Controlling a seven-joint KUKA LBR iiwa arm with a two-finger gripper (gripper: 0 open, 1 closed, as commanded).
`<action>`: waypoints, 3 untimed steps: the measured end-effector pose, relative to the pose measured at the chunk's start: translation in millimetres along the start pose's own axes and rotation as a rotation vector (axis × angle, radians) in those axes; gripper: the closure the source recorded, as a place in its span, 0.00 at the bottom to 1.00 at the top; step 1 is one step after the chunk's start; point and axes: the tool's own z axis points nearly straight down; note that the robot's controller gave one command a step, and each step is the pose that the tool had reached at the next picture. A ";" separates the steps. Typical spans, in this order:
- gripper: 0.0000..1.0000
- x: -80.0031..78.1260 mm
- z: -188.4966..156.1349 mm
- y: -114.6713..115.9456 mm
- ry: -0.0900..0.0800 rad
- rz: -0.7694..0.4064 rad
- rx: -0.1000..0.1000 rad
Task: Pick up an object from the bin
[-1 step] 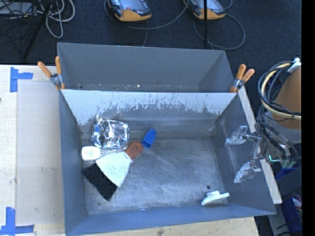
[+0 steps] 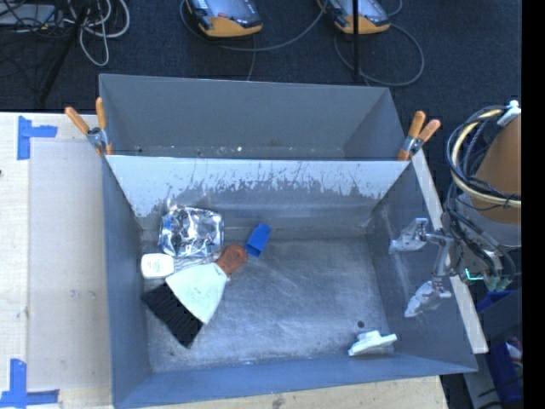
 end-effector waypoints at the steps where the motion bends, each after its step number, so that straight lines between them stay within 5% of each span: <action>1: 0.00 -2.7 48.6 0.3 -0.007 -0.032 0.002; 2: 0.00 5.4 88.2 21.0 0.001 -0.101 0.000; 3: 0.00 3.0 112.1 16.9 0.000 -0.200 -0.001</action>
Offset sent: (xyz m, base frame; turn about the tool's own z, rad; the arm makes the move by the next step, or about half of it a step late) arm -0.0067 0.0242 -0.0903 -0.1063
